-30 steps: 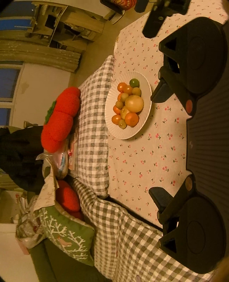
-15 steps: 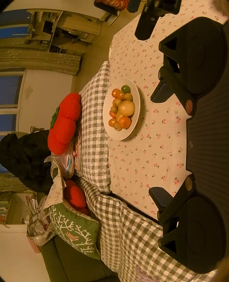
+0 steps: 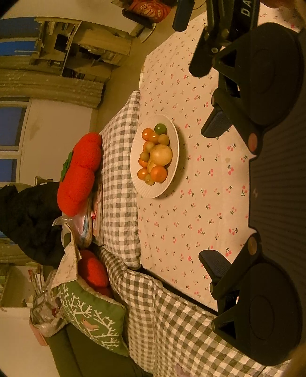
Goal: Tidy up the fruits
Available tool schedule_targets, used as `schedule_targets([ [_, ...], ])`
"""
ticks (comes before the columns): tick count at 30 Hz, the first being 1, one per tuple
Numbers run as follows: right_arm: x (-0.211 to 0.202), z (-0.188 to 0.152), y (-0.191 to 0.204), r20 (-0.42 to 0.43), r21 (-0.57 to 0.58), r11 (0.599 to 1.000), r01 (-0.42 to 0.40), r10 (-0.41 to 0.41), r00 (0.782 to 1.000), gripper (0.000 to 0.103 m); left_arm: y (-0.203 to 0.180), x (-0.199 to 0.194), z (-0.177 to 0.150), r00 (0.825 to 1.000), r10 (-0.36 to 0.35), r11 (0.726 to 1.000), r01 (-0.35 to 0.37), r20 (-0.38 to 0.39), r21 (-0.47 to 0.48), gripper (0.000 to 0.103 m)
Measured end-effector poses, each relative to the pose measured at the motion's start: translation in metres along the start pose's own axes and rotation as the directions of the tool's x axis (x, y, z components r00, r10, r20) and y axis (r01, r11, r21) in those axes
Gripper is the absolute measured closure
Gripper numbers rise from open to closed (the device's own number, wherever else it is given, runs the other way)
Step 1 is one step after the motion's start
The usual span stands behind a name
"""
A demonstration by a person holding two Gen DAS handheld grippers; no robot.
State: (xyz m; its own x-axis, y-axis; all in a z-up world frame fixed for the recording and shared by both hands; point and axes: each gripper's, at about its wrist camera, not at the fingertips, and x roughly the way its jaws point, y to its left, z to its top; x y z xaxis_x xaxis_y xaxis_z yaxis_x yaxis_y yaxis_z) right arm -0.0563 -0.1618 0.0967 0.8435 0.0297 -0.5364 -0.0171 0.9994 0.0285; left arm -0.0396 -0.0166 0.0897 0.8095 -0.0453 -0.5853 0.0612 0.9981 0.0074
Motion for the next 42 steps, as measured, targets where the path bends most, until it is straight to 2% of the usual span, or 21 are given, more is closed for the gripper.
schedule_targets([
  [13,-0.0025,0.0003,0.0009,0.006,0.003,1.000,-0.004,0.004,1.000,0.000,-0.0019,-0.0010,-0.0010,1.000,-0.007,1.000,0.007,-0.005,0.006,0.008],
  [23,-0.0027,0.0015,-0.0014,0.006,0.031,0.999,-0.015,0.014,1.000,0.000,0.0012,-0.0006,0.0000,1.000,-0.025,0.999,0.024,-0.017,-0.023,0.008],
  [42,-0.0020,-0.0003,-0.0001,0.003,0.032,0.999,-0.022,0.021,1.000,0.000,-0.0006,-0.0007,-0.0007,1.000,-0.009,1.000,0.008,-0.013,-0.008,0.008],
])
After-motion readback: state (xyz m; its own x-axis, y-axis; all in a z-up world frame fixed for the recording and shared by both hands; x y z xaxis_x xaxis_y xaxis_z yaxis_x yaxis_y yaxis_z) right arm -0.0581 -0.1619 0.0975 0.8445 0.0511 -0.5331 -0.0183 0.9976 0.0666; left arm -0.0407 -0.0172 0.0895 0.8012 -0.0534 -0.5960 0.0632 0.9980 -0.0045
